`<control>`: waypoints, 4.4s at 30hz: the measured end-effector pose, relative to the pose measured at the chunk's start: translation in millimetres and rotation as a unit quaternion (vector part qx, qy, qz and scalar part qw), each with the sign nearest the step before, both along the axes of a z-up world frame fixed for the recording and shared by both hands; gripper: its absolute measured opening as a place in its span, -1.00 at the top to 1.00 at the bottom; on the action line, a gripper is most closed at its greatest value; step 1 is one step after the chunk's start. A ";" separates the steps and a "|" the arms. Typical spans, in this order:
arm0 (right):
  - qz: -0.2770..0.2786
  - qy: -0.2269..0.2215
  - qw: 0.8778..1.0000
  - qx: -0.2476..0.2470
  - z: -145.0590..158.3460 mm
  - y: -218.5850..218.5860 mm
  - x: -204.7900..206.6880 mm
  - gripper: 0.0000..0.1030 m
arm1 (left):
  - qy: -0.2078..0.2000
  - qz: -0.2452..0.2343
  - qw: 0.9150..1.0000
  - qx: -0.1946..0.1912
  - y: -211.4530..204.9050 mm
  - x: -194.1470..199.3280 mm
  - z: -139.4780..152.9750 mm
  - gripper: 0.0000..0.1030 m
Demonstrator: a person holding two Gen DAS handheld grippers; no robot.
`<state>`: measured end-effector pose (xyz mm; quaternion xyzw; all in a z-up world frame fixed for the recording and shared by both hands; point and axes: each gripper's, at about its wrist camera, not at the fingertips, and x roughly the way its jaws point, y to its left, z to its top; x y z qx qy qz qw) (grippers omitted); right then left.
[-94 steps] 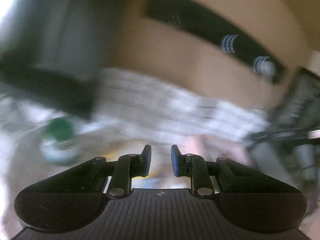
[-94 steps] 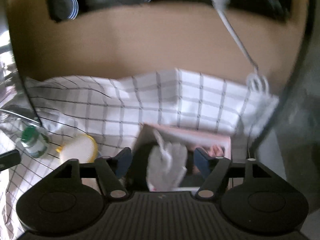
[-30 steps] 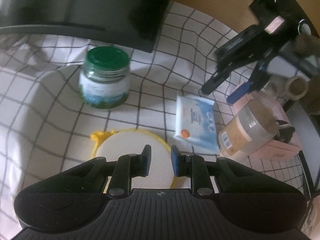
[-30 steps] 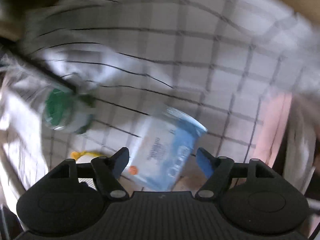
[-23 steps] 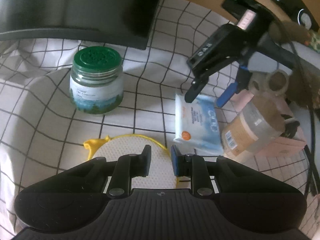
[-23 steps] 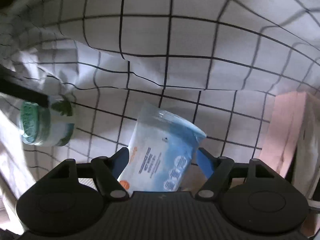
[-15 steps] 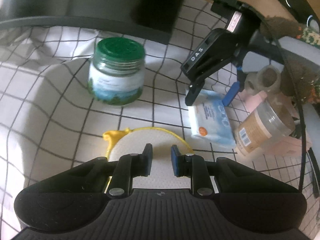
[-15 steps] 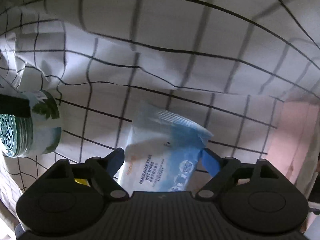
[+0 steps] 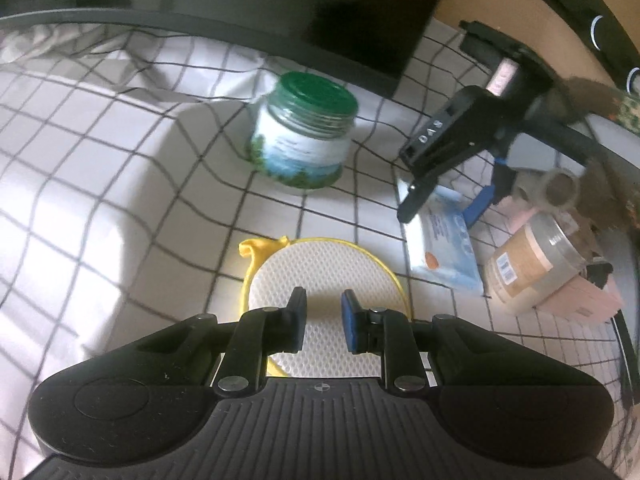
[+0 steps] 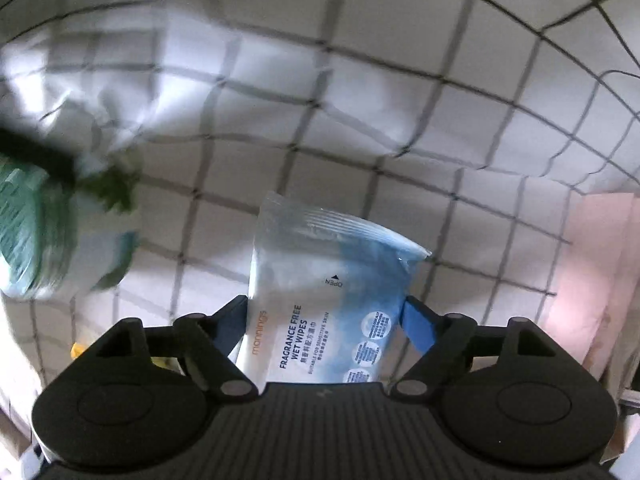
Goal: Organize soft objects
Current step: 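Grasp the wet wipes pack with the right tool while the left tool grasps the yellow sponge, then lift the wipes pack and sponge and carry both over the pink box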
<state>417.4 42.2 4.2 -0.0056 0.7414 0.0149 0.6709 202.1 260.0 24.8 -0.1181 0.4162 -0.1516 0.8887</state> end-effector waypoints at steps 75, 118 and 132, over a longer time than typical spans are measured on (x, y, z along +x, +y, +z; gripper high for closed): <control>0.163 -0.117 0.966 0.164 19.6 49.1 -107.8 0.40 | 0.114 0.121 0.929 -0.331 101.0 -13.9 -38.3 0.40; 0.080 -0.047 0.994 0.053 11.0 17.0 -73.9 -0.58 | -0.017 0.074 0.997 0.016 28.6 -15.4 22.6 0.66; 0.133 -0.102 0.985 0.026 2.0 51.2 -105.5 -0.57 | -0.019 0.084 0.996 0.005 31.4 -14.3 20.3 0.66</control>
